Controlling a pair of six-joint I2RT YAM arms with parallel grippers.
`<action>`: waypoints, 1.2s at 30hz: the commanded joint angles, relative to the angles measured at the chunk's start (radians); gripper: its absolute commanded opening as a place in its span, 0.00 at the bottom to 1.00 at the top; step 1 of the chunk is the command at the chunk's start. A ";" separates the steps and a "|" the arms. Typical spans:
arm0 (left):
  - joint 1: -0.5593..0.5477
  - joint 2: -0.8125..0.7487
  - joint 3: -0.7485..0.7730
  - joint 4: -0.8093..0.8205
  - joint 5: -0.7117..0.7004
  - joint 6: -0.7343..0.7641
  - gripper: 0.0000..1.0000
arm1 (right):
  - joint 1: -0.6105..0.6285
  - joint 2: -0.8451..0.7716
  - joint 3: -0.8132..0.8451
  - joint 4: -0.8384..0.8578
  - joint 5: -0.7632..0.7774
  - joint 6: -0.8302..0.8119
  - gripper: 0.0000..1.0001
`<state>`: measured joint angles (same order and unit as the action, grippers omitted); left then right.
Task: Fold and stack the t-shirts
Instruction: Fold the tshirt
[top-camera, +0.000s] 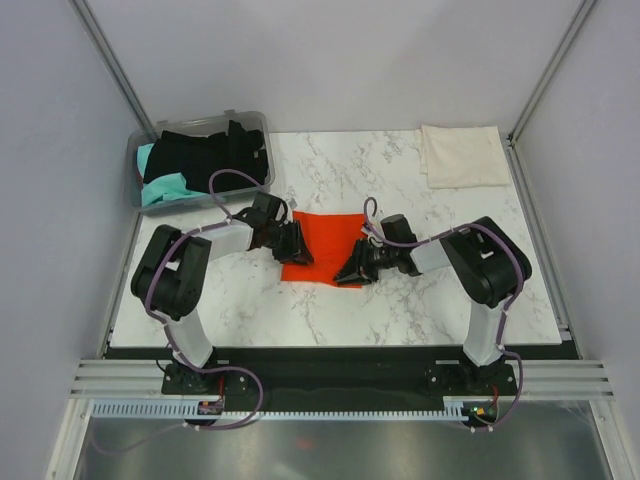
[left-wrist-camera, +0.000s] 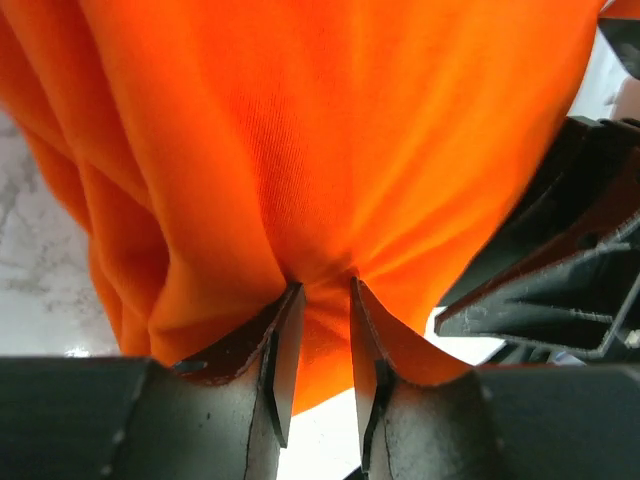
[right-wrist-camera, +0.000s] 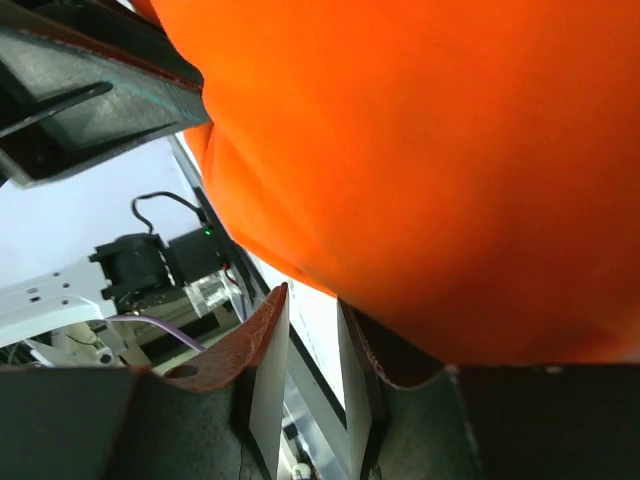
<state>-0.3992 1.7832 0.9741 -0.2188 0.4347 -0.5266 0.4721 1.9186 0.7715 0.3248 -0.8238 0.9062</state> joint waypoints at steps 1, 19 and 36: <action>0.034 0.050 -0.034 0.016 -0.062 0.085 0.34 | -0.056 0.017 -0.073 0.132 -0.006 0.006 0.34; 0.039 -0.307 -0.034 -0.102 -0.026 0.060 0.38 | 0.023 -0.123 0.230 -0.254 0.011 -0.073 0.36; 0.122 -0.530 -0.176 -0.042 0.090 -0.137 0.53 | 0.057 -0.067 0.412 -0.424 0.072 -0.186 0.45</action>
<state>-0.2665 1.3216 0.8574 -0.3202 0.4423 -0.5491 0.5282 2.0006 1.0721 0.1287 -0.8234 0.9047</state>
